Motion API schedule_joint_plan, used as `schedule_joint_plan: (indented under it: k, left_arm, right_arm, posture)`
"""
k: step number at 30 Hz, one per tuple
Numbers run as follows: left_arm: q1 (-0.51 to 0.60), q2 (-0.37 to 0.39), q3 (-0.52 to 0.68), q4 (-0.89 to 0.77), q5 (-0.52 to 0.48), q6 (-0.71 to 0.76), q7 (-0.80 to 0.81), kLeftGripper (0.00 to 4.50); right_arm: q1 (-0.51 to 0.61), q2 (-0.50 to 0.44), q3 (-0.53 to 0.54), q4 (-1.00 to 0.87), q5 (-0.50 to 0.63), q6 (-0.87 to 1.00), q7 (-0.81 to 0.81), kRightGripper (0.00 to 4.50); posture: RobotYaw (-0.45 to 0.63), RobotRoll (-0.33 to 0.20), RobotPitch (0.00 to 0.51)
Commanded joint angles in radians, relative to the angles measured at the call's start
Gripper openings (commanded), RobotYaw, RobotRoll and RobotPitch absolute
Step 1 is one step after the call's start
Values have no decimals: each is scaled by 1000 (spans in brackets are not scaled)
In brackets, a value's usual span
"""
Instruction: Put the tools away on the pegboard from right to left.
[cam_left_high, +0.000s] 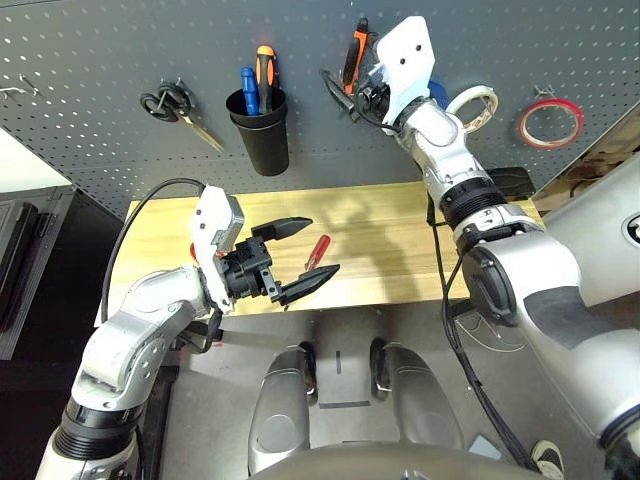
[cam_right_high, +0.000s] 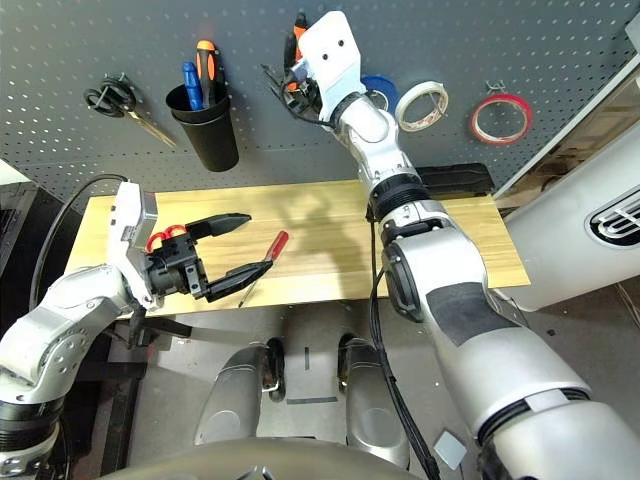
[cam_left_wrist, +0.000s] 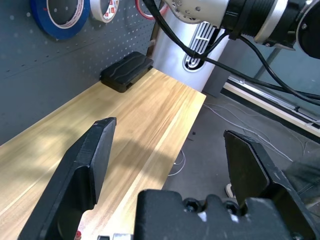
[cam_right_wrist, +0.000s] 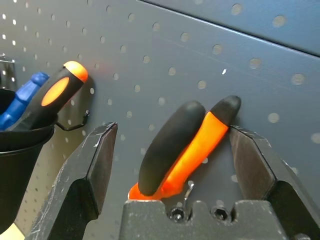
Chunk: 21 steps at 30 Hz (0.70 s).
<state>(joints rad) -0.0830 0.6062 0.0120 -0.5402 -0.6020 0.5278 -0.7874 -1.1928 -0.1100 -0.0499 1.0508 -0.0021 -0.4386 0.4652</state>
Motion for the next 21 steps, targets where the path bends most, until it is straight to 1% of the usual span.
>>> schedule_joint_plan:
  k: [1, 3, 5, 11, 14, 16, 21]
  left_arm:
    - [-11, -4, -19, 12, 6, -2, -3, 4500]
    - [-16, -3, -18, 19, 4, 1, -3, 4500]
    - [-26, -2, -16, 28, 1, 5, -5, 4500]
    - [-62, -5, -24, 64, 11, -10, -15, 4500]
    - [-77, -10, -33, 86, 19, -19, -20, 4500]
    - [-89, -16, -43, 104, 27, -30, -26, 4500]
    - [-107, -31, -58, 146, 54, -51, -26, 4500]
  right_arm:
    - [23, -18, -16, -97, 50, 50, 36, 4465]
    - [36, -29, -32, -183, 89, 99, 55, 4465]
    - [69, -52, -34, -307, 127, 179, 86, 4465]
    - [177, -168, -36, -682, 268, 544, 191, 4465]
    - [198, -227, -43, -804, 334, 700, 225, 4465]
    - [204, -283, -48, -884, 400, 842, 266, 4465]
    - [255, -396, -50, -1014, 519, 1079, 349, 4465]
  posture:
    - [30, 0, 188]
    - [25, 0, 185]
    - [13, 0, 182]
    - [-6, 0, 170]
    - [-20, 0, 162]
    - [-35, 0, 144]
    - [-49, 0, 133]
